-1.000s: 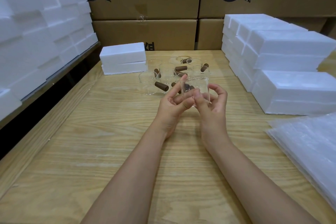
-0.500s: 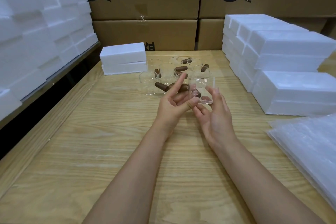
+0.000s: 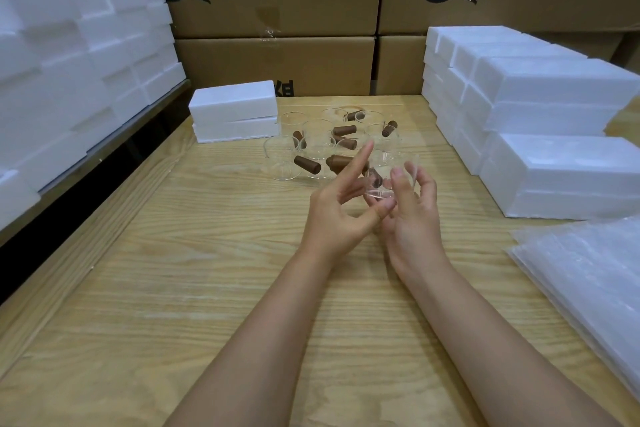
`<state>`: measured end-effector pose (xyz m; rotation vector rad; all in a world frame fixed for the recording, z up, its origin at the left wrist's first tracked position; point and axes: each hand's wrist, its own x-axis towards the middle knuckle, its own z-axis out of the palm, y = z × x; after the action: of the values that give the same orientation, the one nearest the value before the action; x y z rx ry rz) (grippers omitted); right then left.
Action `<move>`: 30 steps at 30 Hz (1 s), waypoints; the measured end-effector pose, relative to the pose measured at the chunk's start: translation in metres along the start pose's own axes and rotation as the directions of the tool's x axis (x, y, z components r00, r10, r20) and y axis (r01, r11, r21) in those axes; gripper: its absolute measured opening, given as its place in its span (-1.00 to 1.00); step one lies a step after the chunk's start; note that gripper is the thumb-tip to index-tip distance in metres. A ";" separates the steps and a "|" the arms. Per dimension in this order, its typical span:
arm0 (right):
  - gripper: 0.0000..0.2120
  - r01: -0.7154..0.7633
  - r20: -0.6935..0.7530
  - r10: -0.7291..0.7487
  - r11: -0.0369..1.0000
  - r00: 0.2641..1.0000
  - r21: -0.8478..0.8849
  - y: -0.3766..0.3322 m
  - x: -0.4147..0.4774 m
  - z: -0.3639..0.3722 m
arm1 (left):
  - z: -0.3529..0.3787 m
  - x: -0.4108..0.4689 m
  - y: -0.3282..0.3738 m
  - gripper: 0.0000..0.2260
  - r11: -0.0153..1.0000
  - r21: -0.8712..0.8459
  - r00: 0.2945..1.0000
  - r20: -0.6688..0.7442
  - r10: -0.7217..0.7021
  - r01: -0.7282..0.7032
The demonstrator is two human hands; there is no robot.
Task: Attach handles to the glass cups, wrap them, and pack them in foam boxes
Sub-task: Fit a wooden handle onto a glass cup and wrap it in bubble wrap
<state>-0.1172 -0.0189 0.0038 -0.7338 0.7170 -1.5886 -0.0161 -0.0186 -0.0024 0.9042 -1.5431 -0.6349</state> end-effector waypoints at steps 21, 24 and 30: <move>-0.39 -0.250 0.094 0.250 0.968 0.964 -0.004 -0.003 0.002 0.000 | 0.000 -0.003 0.002 -0.33 0.988 -0.001 0.986 -0.064 -0.152 0.153; -0.27 -0.190 0.068 0.189 0.982 0.980 0.015 -0.005 0.001 0.000 | 0.000 -0.002 0.004 -0.35 0.988 0.078 0.984 -0.128 -0.126 0.137; -0.58 -0.131 0.148 0.117 0.988 0.982 0.084 -0.005 0.001 0.000 | 0.001 -0.002 0.004 -0.23 0.988 0.131 0.984 -0.169 -0.062 0.085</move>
<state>-0.1206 -0.0189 0.0075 -0.7119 0.5691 -1.4311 -0.0174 -0.0147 0.0001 1.0954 -1.4234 -0.4966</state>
